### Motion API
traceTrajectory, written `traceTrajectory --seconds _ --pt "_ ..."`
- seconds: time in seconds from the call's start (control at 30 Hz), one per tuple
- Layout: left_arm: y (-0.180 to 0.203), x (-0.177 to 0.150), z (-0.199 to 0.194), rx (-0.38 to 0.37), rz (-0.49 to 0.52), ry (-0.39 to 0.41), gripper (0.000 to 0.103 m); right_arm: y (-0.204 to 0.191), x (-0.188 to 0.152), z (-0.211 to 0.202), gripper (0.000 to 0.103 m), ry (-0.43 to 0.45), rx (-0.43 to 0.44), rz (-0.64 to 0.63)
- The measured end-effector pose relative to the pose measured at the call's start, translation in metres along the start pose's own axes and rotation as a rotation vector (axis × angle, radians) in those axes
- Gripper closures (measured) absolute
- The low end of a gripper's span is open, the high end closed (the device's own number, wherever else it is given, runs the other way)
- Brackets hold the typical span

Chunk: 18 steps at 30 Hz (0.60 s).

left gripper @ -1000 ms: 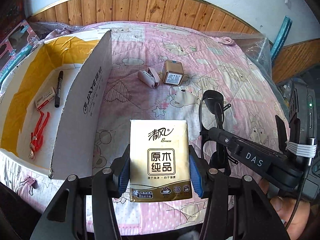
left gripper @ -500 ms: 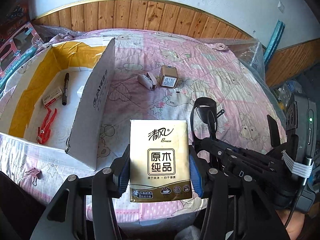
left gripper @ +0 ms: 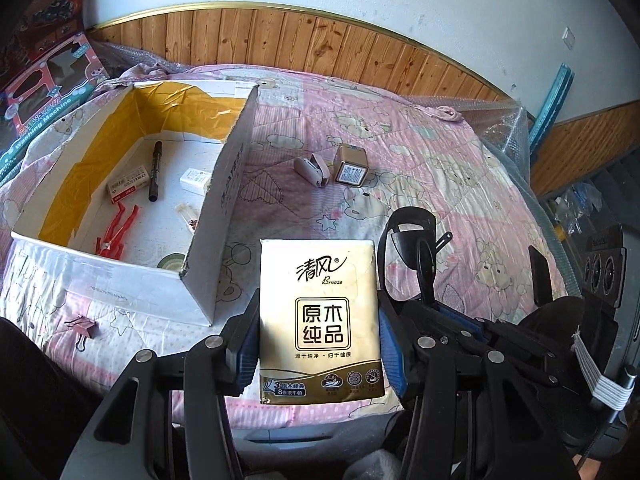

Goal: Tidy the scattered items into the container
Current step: 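Lift and carry the tissue pack and glasses toward the cardboard box with both tools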

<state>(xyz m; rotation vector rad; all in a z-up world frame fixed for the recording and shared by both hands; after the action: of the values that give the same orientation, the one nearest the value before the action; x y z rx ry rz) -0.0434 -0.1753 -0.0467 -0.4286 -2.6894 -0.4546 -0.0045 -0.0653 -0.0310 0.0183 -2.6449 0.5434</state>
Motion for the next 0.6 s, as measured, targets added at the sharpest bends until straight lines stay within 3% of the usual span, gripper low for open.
traceTrajectory --seconds 0.6 --pt "-0.034 0.006 -0.020 -0.011 -0.083 0.043 0.051 -0.046 0.006 -0.010 0.091 0.027 0.021 -0.106"
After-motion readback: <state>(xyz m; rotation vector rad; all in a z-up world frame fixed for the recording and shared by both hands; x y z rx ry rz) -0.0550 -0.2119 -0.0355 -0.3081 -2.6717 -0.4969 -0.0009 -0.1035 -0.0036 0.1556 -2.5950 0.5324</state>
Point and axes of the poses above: each gripper's, at about its wrist camera, not at the fingertips, and z roughly the way its jaws point, y to its right, x to its top, the point moved 10 cm from there along z, roughly the way its jaws point, and after that the axes turned 11 degrees about -y, right-handed, at the moved point
